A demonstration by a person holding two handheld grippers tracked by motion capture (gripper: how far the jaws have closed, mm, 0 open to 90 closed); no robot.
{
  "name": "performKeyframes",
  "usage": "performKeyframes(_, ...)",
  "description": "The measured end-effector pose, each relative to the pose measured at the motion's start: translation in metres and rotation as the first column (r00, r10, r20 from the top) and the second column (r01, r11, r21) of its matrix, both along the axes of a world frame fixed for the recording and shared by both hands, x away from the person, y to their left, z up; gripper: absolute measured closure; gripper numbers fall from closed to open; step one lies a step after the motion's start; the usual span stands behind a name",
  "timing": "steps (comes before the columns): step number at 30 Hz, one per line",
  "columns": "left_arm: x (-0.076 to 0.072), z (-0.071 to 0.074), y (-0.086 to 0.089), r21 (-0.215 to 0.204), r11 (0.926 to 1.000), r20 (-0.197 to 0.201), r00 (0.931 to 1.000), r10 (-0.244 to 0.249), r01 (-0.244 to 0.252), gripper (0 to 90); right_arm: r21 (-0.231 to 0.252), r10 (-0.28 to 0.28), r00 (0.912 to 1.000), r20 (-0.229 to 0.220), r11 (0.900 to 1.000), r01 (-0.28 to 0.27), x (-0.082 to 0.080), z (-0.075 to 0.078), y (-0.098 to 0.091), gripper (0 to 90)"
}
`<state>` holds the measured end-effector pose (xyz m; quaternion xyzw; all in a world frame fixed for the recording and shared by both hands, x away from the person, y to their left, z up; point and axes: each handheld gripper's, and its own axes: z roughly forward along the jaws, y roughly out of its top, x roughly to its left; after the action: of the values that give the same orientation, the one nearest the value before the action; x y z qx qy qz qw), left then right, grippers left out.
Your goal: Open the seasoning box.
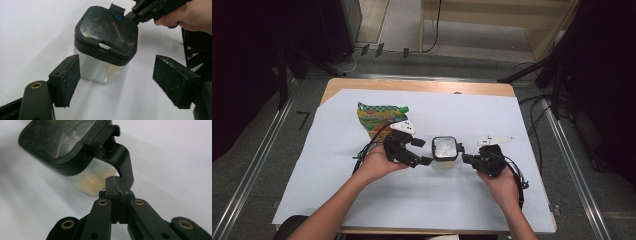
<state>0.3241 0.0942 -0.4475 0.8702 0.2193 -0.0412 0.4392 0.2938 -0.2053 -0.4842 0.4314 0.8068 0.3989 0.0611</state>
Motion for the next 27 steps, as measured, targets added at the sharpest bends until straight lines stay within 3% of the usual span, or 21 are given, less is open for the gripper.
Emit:
performKeyframes(4,0.003,0.000,-0.007,-0.003,1.0000,0.006,0.9999,0.009,-0.009,20.2,-0.015,-0.005,0.9999,-0.011,0.9999,0.005,0.008,0.003,-0.001,90.0)
performKeyframes(9,0.006,-0.004,-0.006,-0.003,1.0000,0.010,0.9999,0.005,-0.005,18.3,-0.015,-0.026,0.9994,0.023,0.9995,0.026,0.007,0.016,-0.007,90.0)
performKeyframes(13,0.007,-0.006,-0.007,-0.007,1.0000,0.014,0.9999,0.001,-0.001,17.3,-0.061,-0.054,0.9983,0.021,0.9966,0.055,0.018,0.008,-0.004,90.0)
performKeyframes(19,0.009,-0.009,-0.008,-0.015,0.9999,0.017,0.9999,0.000,0.000,16.5,-0.057,-0.063,0.9980,-0.002,0.9964,0.062,0.031,-0.005,0.001,90.0)
performKeyframes(27,0.008,-0.012,-0.009,-0.014,0.9999,-0.002,1.0000,-0.003,0.003,15.1,-0.082,-0.065,0.9975,0.028,0.9944,0.067,0.034,-0.013,0.005,90.0)
